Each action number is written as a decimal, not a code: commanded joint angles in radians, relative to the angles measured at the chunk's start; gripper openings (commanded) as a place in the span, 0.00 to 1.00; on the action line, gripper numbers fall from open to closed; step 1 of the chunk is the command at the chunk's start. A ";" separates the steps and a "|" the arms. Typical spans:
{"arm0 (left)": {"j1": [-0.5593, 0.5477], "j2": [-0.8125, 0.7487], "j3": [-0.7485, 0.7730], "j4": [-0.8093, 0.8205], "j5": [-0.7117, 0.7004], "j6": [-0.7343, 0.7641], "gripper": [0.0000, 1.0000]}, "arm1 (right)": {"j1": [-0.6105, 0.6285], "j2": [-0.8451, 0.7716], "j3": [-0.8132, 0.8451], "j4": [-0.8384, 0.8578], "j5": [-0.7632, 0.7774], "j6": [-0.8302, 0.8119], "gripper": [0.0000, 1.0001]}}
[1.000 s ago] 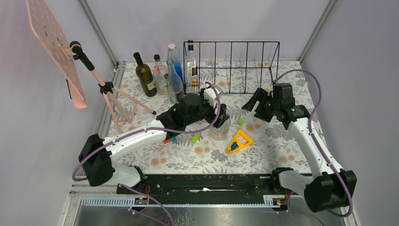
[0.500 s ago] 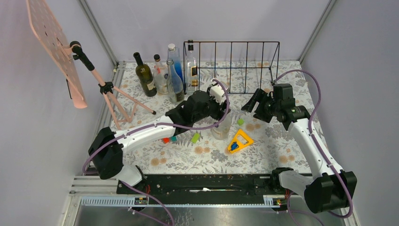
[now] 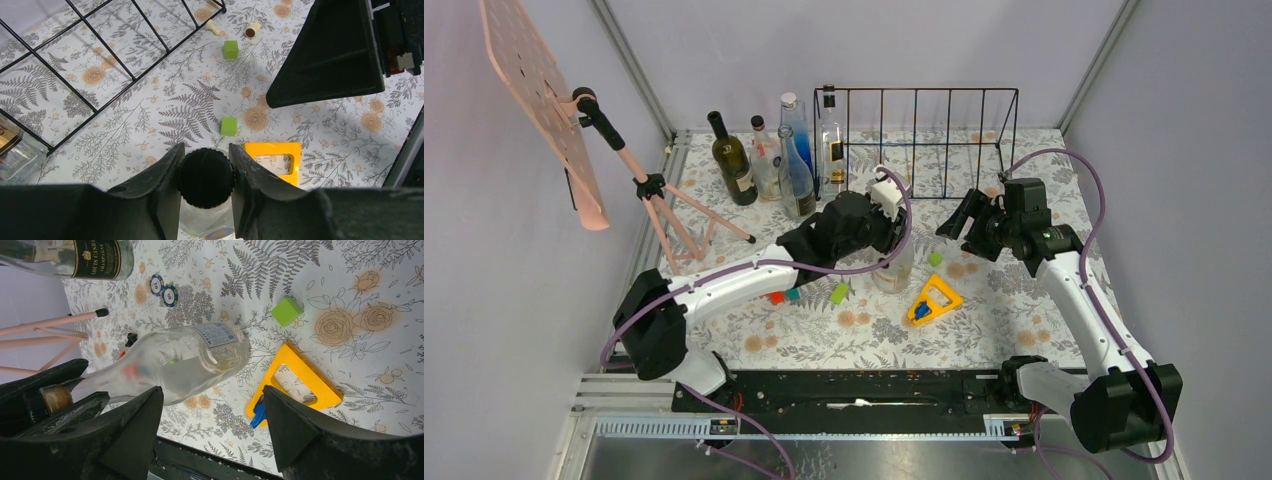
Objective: Take the wine bottle off the wine rack
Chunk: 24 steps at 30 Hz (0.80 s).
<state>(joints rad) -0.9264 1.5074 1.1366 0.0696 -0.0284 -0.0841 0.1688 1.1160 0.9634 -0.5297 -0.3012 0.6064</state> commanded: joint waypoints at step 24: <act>0.410 -0.382 -0.048 -0.039 -0.076 -0.093 0.00 | -0.008 0.014 -0.018 0.007 -0.024 -0.016 0.79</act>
<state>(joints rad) -0.6025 1.2304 1.0645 -0.1871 -0.0952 -0.1200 0.1673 1.1221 0.9440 -0.5293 -0.3016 0.6025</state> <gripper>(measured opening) 0.355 0.796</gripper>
